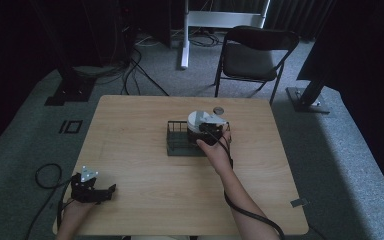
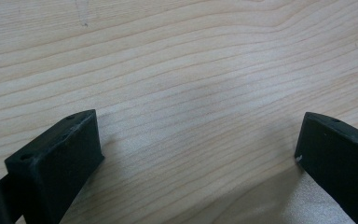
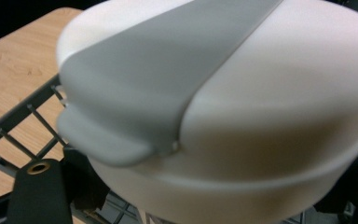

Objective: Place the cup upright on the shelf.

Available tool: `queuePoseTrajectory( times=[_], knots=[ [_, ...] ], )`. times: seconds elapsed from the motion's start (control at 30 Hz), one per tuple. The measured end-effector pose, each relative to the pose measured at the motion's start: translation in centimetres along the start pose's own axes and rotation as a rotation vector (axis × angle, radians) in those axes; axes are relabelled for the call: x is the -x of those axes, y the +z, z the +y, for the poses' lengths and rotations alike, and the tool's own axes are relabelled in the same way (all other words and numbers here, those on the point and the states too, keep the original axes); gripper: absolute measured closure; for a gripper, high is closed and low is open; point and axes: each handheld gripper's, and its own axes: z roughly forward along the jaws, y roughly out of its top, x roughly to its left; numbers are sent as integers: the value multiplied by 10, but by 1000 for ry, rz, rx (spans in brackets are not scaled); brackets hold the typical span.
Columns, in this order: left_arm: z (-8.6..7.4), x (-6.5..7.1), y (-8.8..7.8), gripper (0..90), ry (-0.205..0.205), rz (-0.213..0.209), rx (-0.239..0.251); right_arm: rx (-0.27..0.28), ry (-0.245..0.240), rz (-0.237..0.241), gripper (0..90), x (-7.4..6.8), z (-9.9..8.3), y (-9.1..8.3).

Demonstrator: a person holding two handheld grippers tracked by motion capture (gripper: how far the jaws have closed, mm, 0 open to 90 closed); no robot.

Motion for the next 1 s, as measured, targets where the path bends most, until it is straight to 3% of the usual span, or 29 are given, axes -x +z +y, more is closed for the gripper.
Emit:
queuePoseTrajectory(
  times=[0.8,1.0],
  knots=[
    [0,0,0,5,0,0,0,-12,-38,-1,182,0,-8,-4],
    [0,0,0,5,0,0,0,4,-11,16,174,4,-13,-6]
  ],
)
